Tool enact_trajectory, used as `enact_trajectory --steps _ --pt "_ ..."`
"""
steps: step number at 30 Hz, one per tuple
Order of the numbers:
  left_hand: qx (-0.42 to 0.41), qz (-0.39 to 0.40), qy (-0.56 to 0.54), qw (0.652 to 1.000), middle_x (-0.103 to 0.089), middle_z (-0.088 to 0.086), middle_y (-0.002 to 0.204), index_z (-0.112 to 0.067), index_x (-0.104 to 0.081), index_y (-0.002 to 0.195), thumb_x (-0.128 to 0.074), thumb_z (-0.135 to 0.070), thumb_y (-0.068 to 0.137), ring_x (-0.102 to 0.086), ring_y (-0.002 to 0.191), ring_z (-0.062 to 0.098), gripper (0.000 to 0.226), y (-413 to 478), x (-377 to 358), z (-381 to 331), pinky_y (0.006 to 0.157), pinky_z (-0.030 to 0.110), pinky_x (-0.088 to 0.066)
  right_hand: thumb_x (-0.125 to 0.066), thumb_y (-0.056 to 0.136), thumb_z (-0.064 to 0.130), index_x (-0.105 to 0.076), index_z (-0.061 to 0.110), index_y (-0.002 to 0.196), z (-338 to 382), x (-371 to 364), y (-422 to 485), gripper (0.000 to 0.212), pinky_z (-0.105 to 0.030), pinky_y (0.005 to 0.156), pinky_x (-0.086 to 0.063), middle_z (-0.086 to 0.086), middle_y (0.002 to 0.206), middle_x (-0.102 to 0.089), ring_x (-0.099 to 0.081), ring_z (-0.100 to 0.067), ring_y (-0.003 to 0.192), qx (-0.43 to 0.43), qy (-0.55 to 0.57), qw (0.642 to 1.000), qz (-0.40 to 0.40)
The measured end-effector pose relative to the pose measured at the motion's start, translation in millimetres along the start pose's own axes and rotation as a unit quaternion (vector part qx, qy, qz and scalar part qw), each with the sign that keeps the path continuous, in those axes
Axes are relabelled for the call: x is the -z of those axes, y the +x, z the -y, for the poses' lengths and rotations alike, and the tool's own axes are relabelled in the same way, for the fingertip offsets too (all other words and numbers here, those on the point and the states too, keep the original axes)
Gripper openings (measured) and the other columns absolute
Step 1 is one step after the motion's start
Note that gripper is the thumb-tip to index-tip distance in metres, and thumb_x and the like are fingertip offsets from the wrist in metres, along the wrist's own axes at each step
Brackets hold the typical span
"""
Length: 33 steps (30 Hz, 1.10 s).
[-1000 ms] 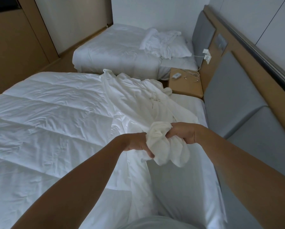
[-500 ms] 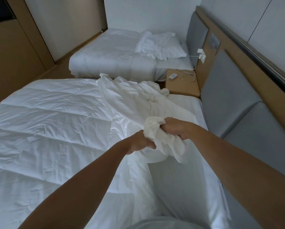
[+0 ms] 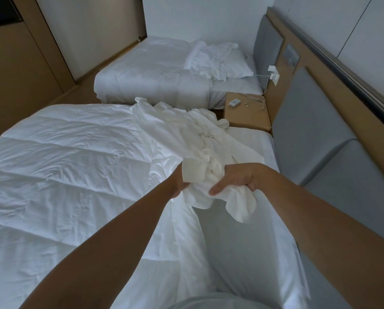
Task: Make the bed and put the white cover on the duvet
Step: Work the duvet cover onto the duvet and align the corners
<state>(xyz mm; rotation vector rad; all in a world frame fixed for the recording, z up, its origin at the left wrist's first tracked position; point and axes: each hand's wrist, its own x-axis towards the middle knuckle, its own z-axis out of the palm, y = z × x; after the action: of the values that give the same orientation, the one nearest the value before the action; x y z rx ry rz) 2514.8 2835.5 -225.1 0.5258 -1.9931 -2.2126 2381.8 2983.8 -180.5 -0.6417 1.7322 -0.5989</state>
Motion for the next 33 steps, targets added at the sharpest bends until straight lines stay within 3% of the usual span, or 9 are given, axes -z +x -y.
enact_trajectory --steps 3,5,7,10,15,18,22,29,33 --pt "0.001 0.017 0.004 1.0 -0.057 -0.005 0.091 -0.029 -0.052 0.096 -0.057 -0.019 0.066 -0.056 0.08 0.005 0.031 -5.3 -4.2 -4.8 0.072 0.017 -0.048 -0.087 0.078 0.02 -0.057 0.025 0.129 -1.6 -3.6 9.5 0.059 -0.047 0.103 -0.05 -0.004 0.122 -0.066 -0.061 -0.027 0.117 -0.017 -0.056 0.998 -0.019" --pt "0.017 0.023 -0.002 1.0 -0.062 -0.003 0.095 -0.029 -0.056 0.099 -0.057 -0.027 0.068 -0.063 0.085 0.005 0.031 -4.7 -4.5 -6.6 0.079 0.021 -0.052 -0.081 0.085 0.021 -0.056 0.026 0.127 -6.3 -0.8 9.2 0.049 -0.043 0.101 -0.051 -0.004 0.124 -0.066 -0.062 -0.025 0.116 0.002 0.009 0.999 -0.032" --pt "0.043 0.033 0.029 0.998 -0.07 0.008 0.109 -0.025 -0.065 0.106 -0.06 -0.037 0.076 -0.066 0.101 0.018 0.033 0.1 -2.4 -5.3 0.098 0.041 -0.053 -0.074 0.092 0.022 -0.057 0.023 0.128 -12.4 5.6 10.0 0.04 -0.039 0.097 -0.053 -0.004 0.124 -0.068 -0.065 -0.023 0.114 0.022 0.043 0.998 -0.045" --pt "0.051 0.061 0.067 0.995 -0.069 0.012 0.12 -0.018 -0.069 0.117 -0.058 -0.042 0.087 -0.064 0.109 0.027 0.039 4.7 0.6 -1.2 0.106 0.053 -0.047 -0.073 0.091 0.028 -0.061 0.019 0.126 -14.6 10.8 10.6 0.038 -0.05 0.1 -0.054 -0.009 0.12 -0.07 -0.067 -0.029 0.11 0.045 0.043 0.993 -0.103" --pt "0.092 0.09 -0.011 0.992 -0.072 0.002 0.112 -0.021 -0.065 0.124 -0.059 -0.046 0.088 -0.067 0.105 0.018 0.044 5.1 -1.4 -1.9 0.098 0.039 -0.054 -0.075 0.085 0.028 -0.07 0.014 0.113 3.8 19.4 -1.2 0.032 -0.045 0.092 -0.054 -0.015 0.113 -0.072 -0.068 -0.033 0.1 0.037 0.039 0.991 -0.124" --pt "0.124 0.151 -0.036 0.98 -0.075 0.0 0.105 -0.019 -0.065 0.122 -0.066 -0.027 0.082 -0.07 0.1 0.017 0.04 2.0 5.0 -4.2 0.093 0.034 -0.055 -0.071 0.089 0.014 -0.071 0.008 0.109 15.0 26.1 -7.1 0.021 -0.04 0.083 -0.055 -0.015 0.101 -0.074 -0.068 -0.028 0.086 0.023 0.06 0.992 -0.105" --pt "0.087 0.193 0.062 0.975 -0.073 -0.012 0.104 -0.027 -0.064 0.119 -0.079 -0.003 0.075 -0.067 0.104 0.008 0.053 0.2 0.0 -12.7 0.093 0.025 -0.053 -0.06 0.091 0.004 -0.068 0.004 0.094 24.2 24.5 -4.8 0.009 -0.033 0.066 -0.051 -0.013 0.08 -0.066 -0.062 -0.023 0.066 0.001 0.085 0.987 -0.135" --pt "0.069 0.155 0.079 0.982 -0.068 -0.004 0.123 -0.026 -0.058 0.132 -0.066 -0.03 0.086 -0.062 0.119 0.017 0.047 5.8 -12.1 -4.7 0.108 0.04 -0.049 -0.067 0.093 0.032 -0.068 0.01 0.112 19.4 27.9 7.4 0.029 -0.042 0.086 -0.058 -0.013 0.103 -0.073 -0.07 -0.03 0.096 0.005 0.047 0.983 -0.178" --pt "0.059 0.122 0.07 0.988 -0.066 -0.003 0.105 -0.027 -0.062 0.114 -0.066 -0.044 0.082 -0.06 0.102 0.015 0.037 5.5 -8.2 -6.0 0.097 0.034 -0.047 -0.084 0.079 0.037 -0.063 0.017 0.124 0.6 36.5 -4.2 0.054 -0.044 0.093 -0.057 -0.009 0.114 -0.073 -0.07 -0.027 0.106 -0.056 0.022 0.998 -0.032"
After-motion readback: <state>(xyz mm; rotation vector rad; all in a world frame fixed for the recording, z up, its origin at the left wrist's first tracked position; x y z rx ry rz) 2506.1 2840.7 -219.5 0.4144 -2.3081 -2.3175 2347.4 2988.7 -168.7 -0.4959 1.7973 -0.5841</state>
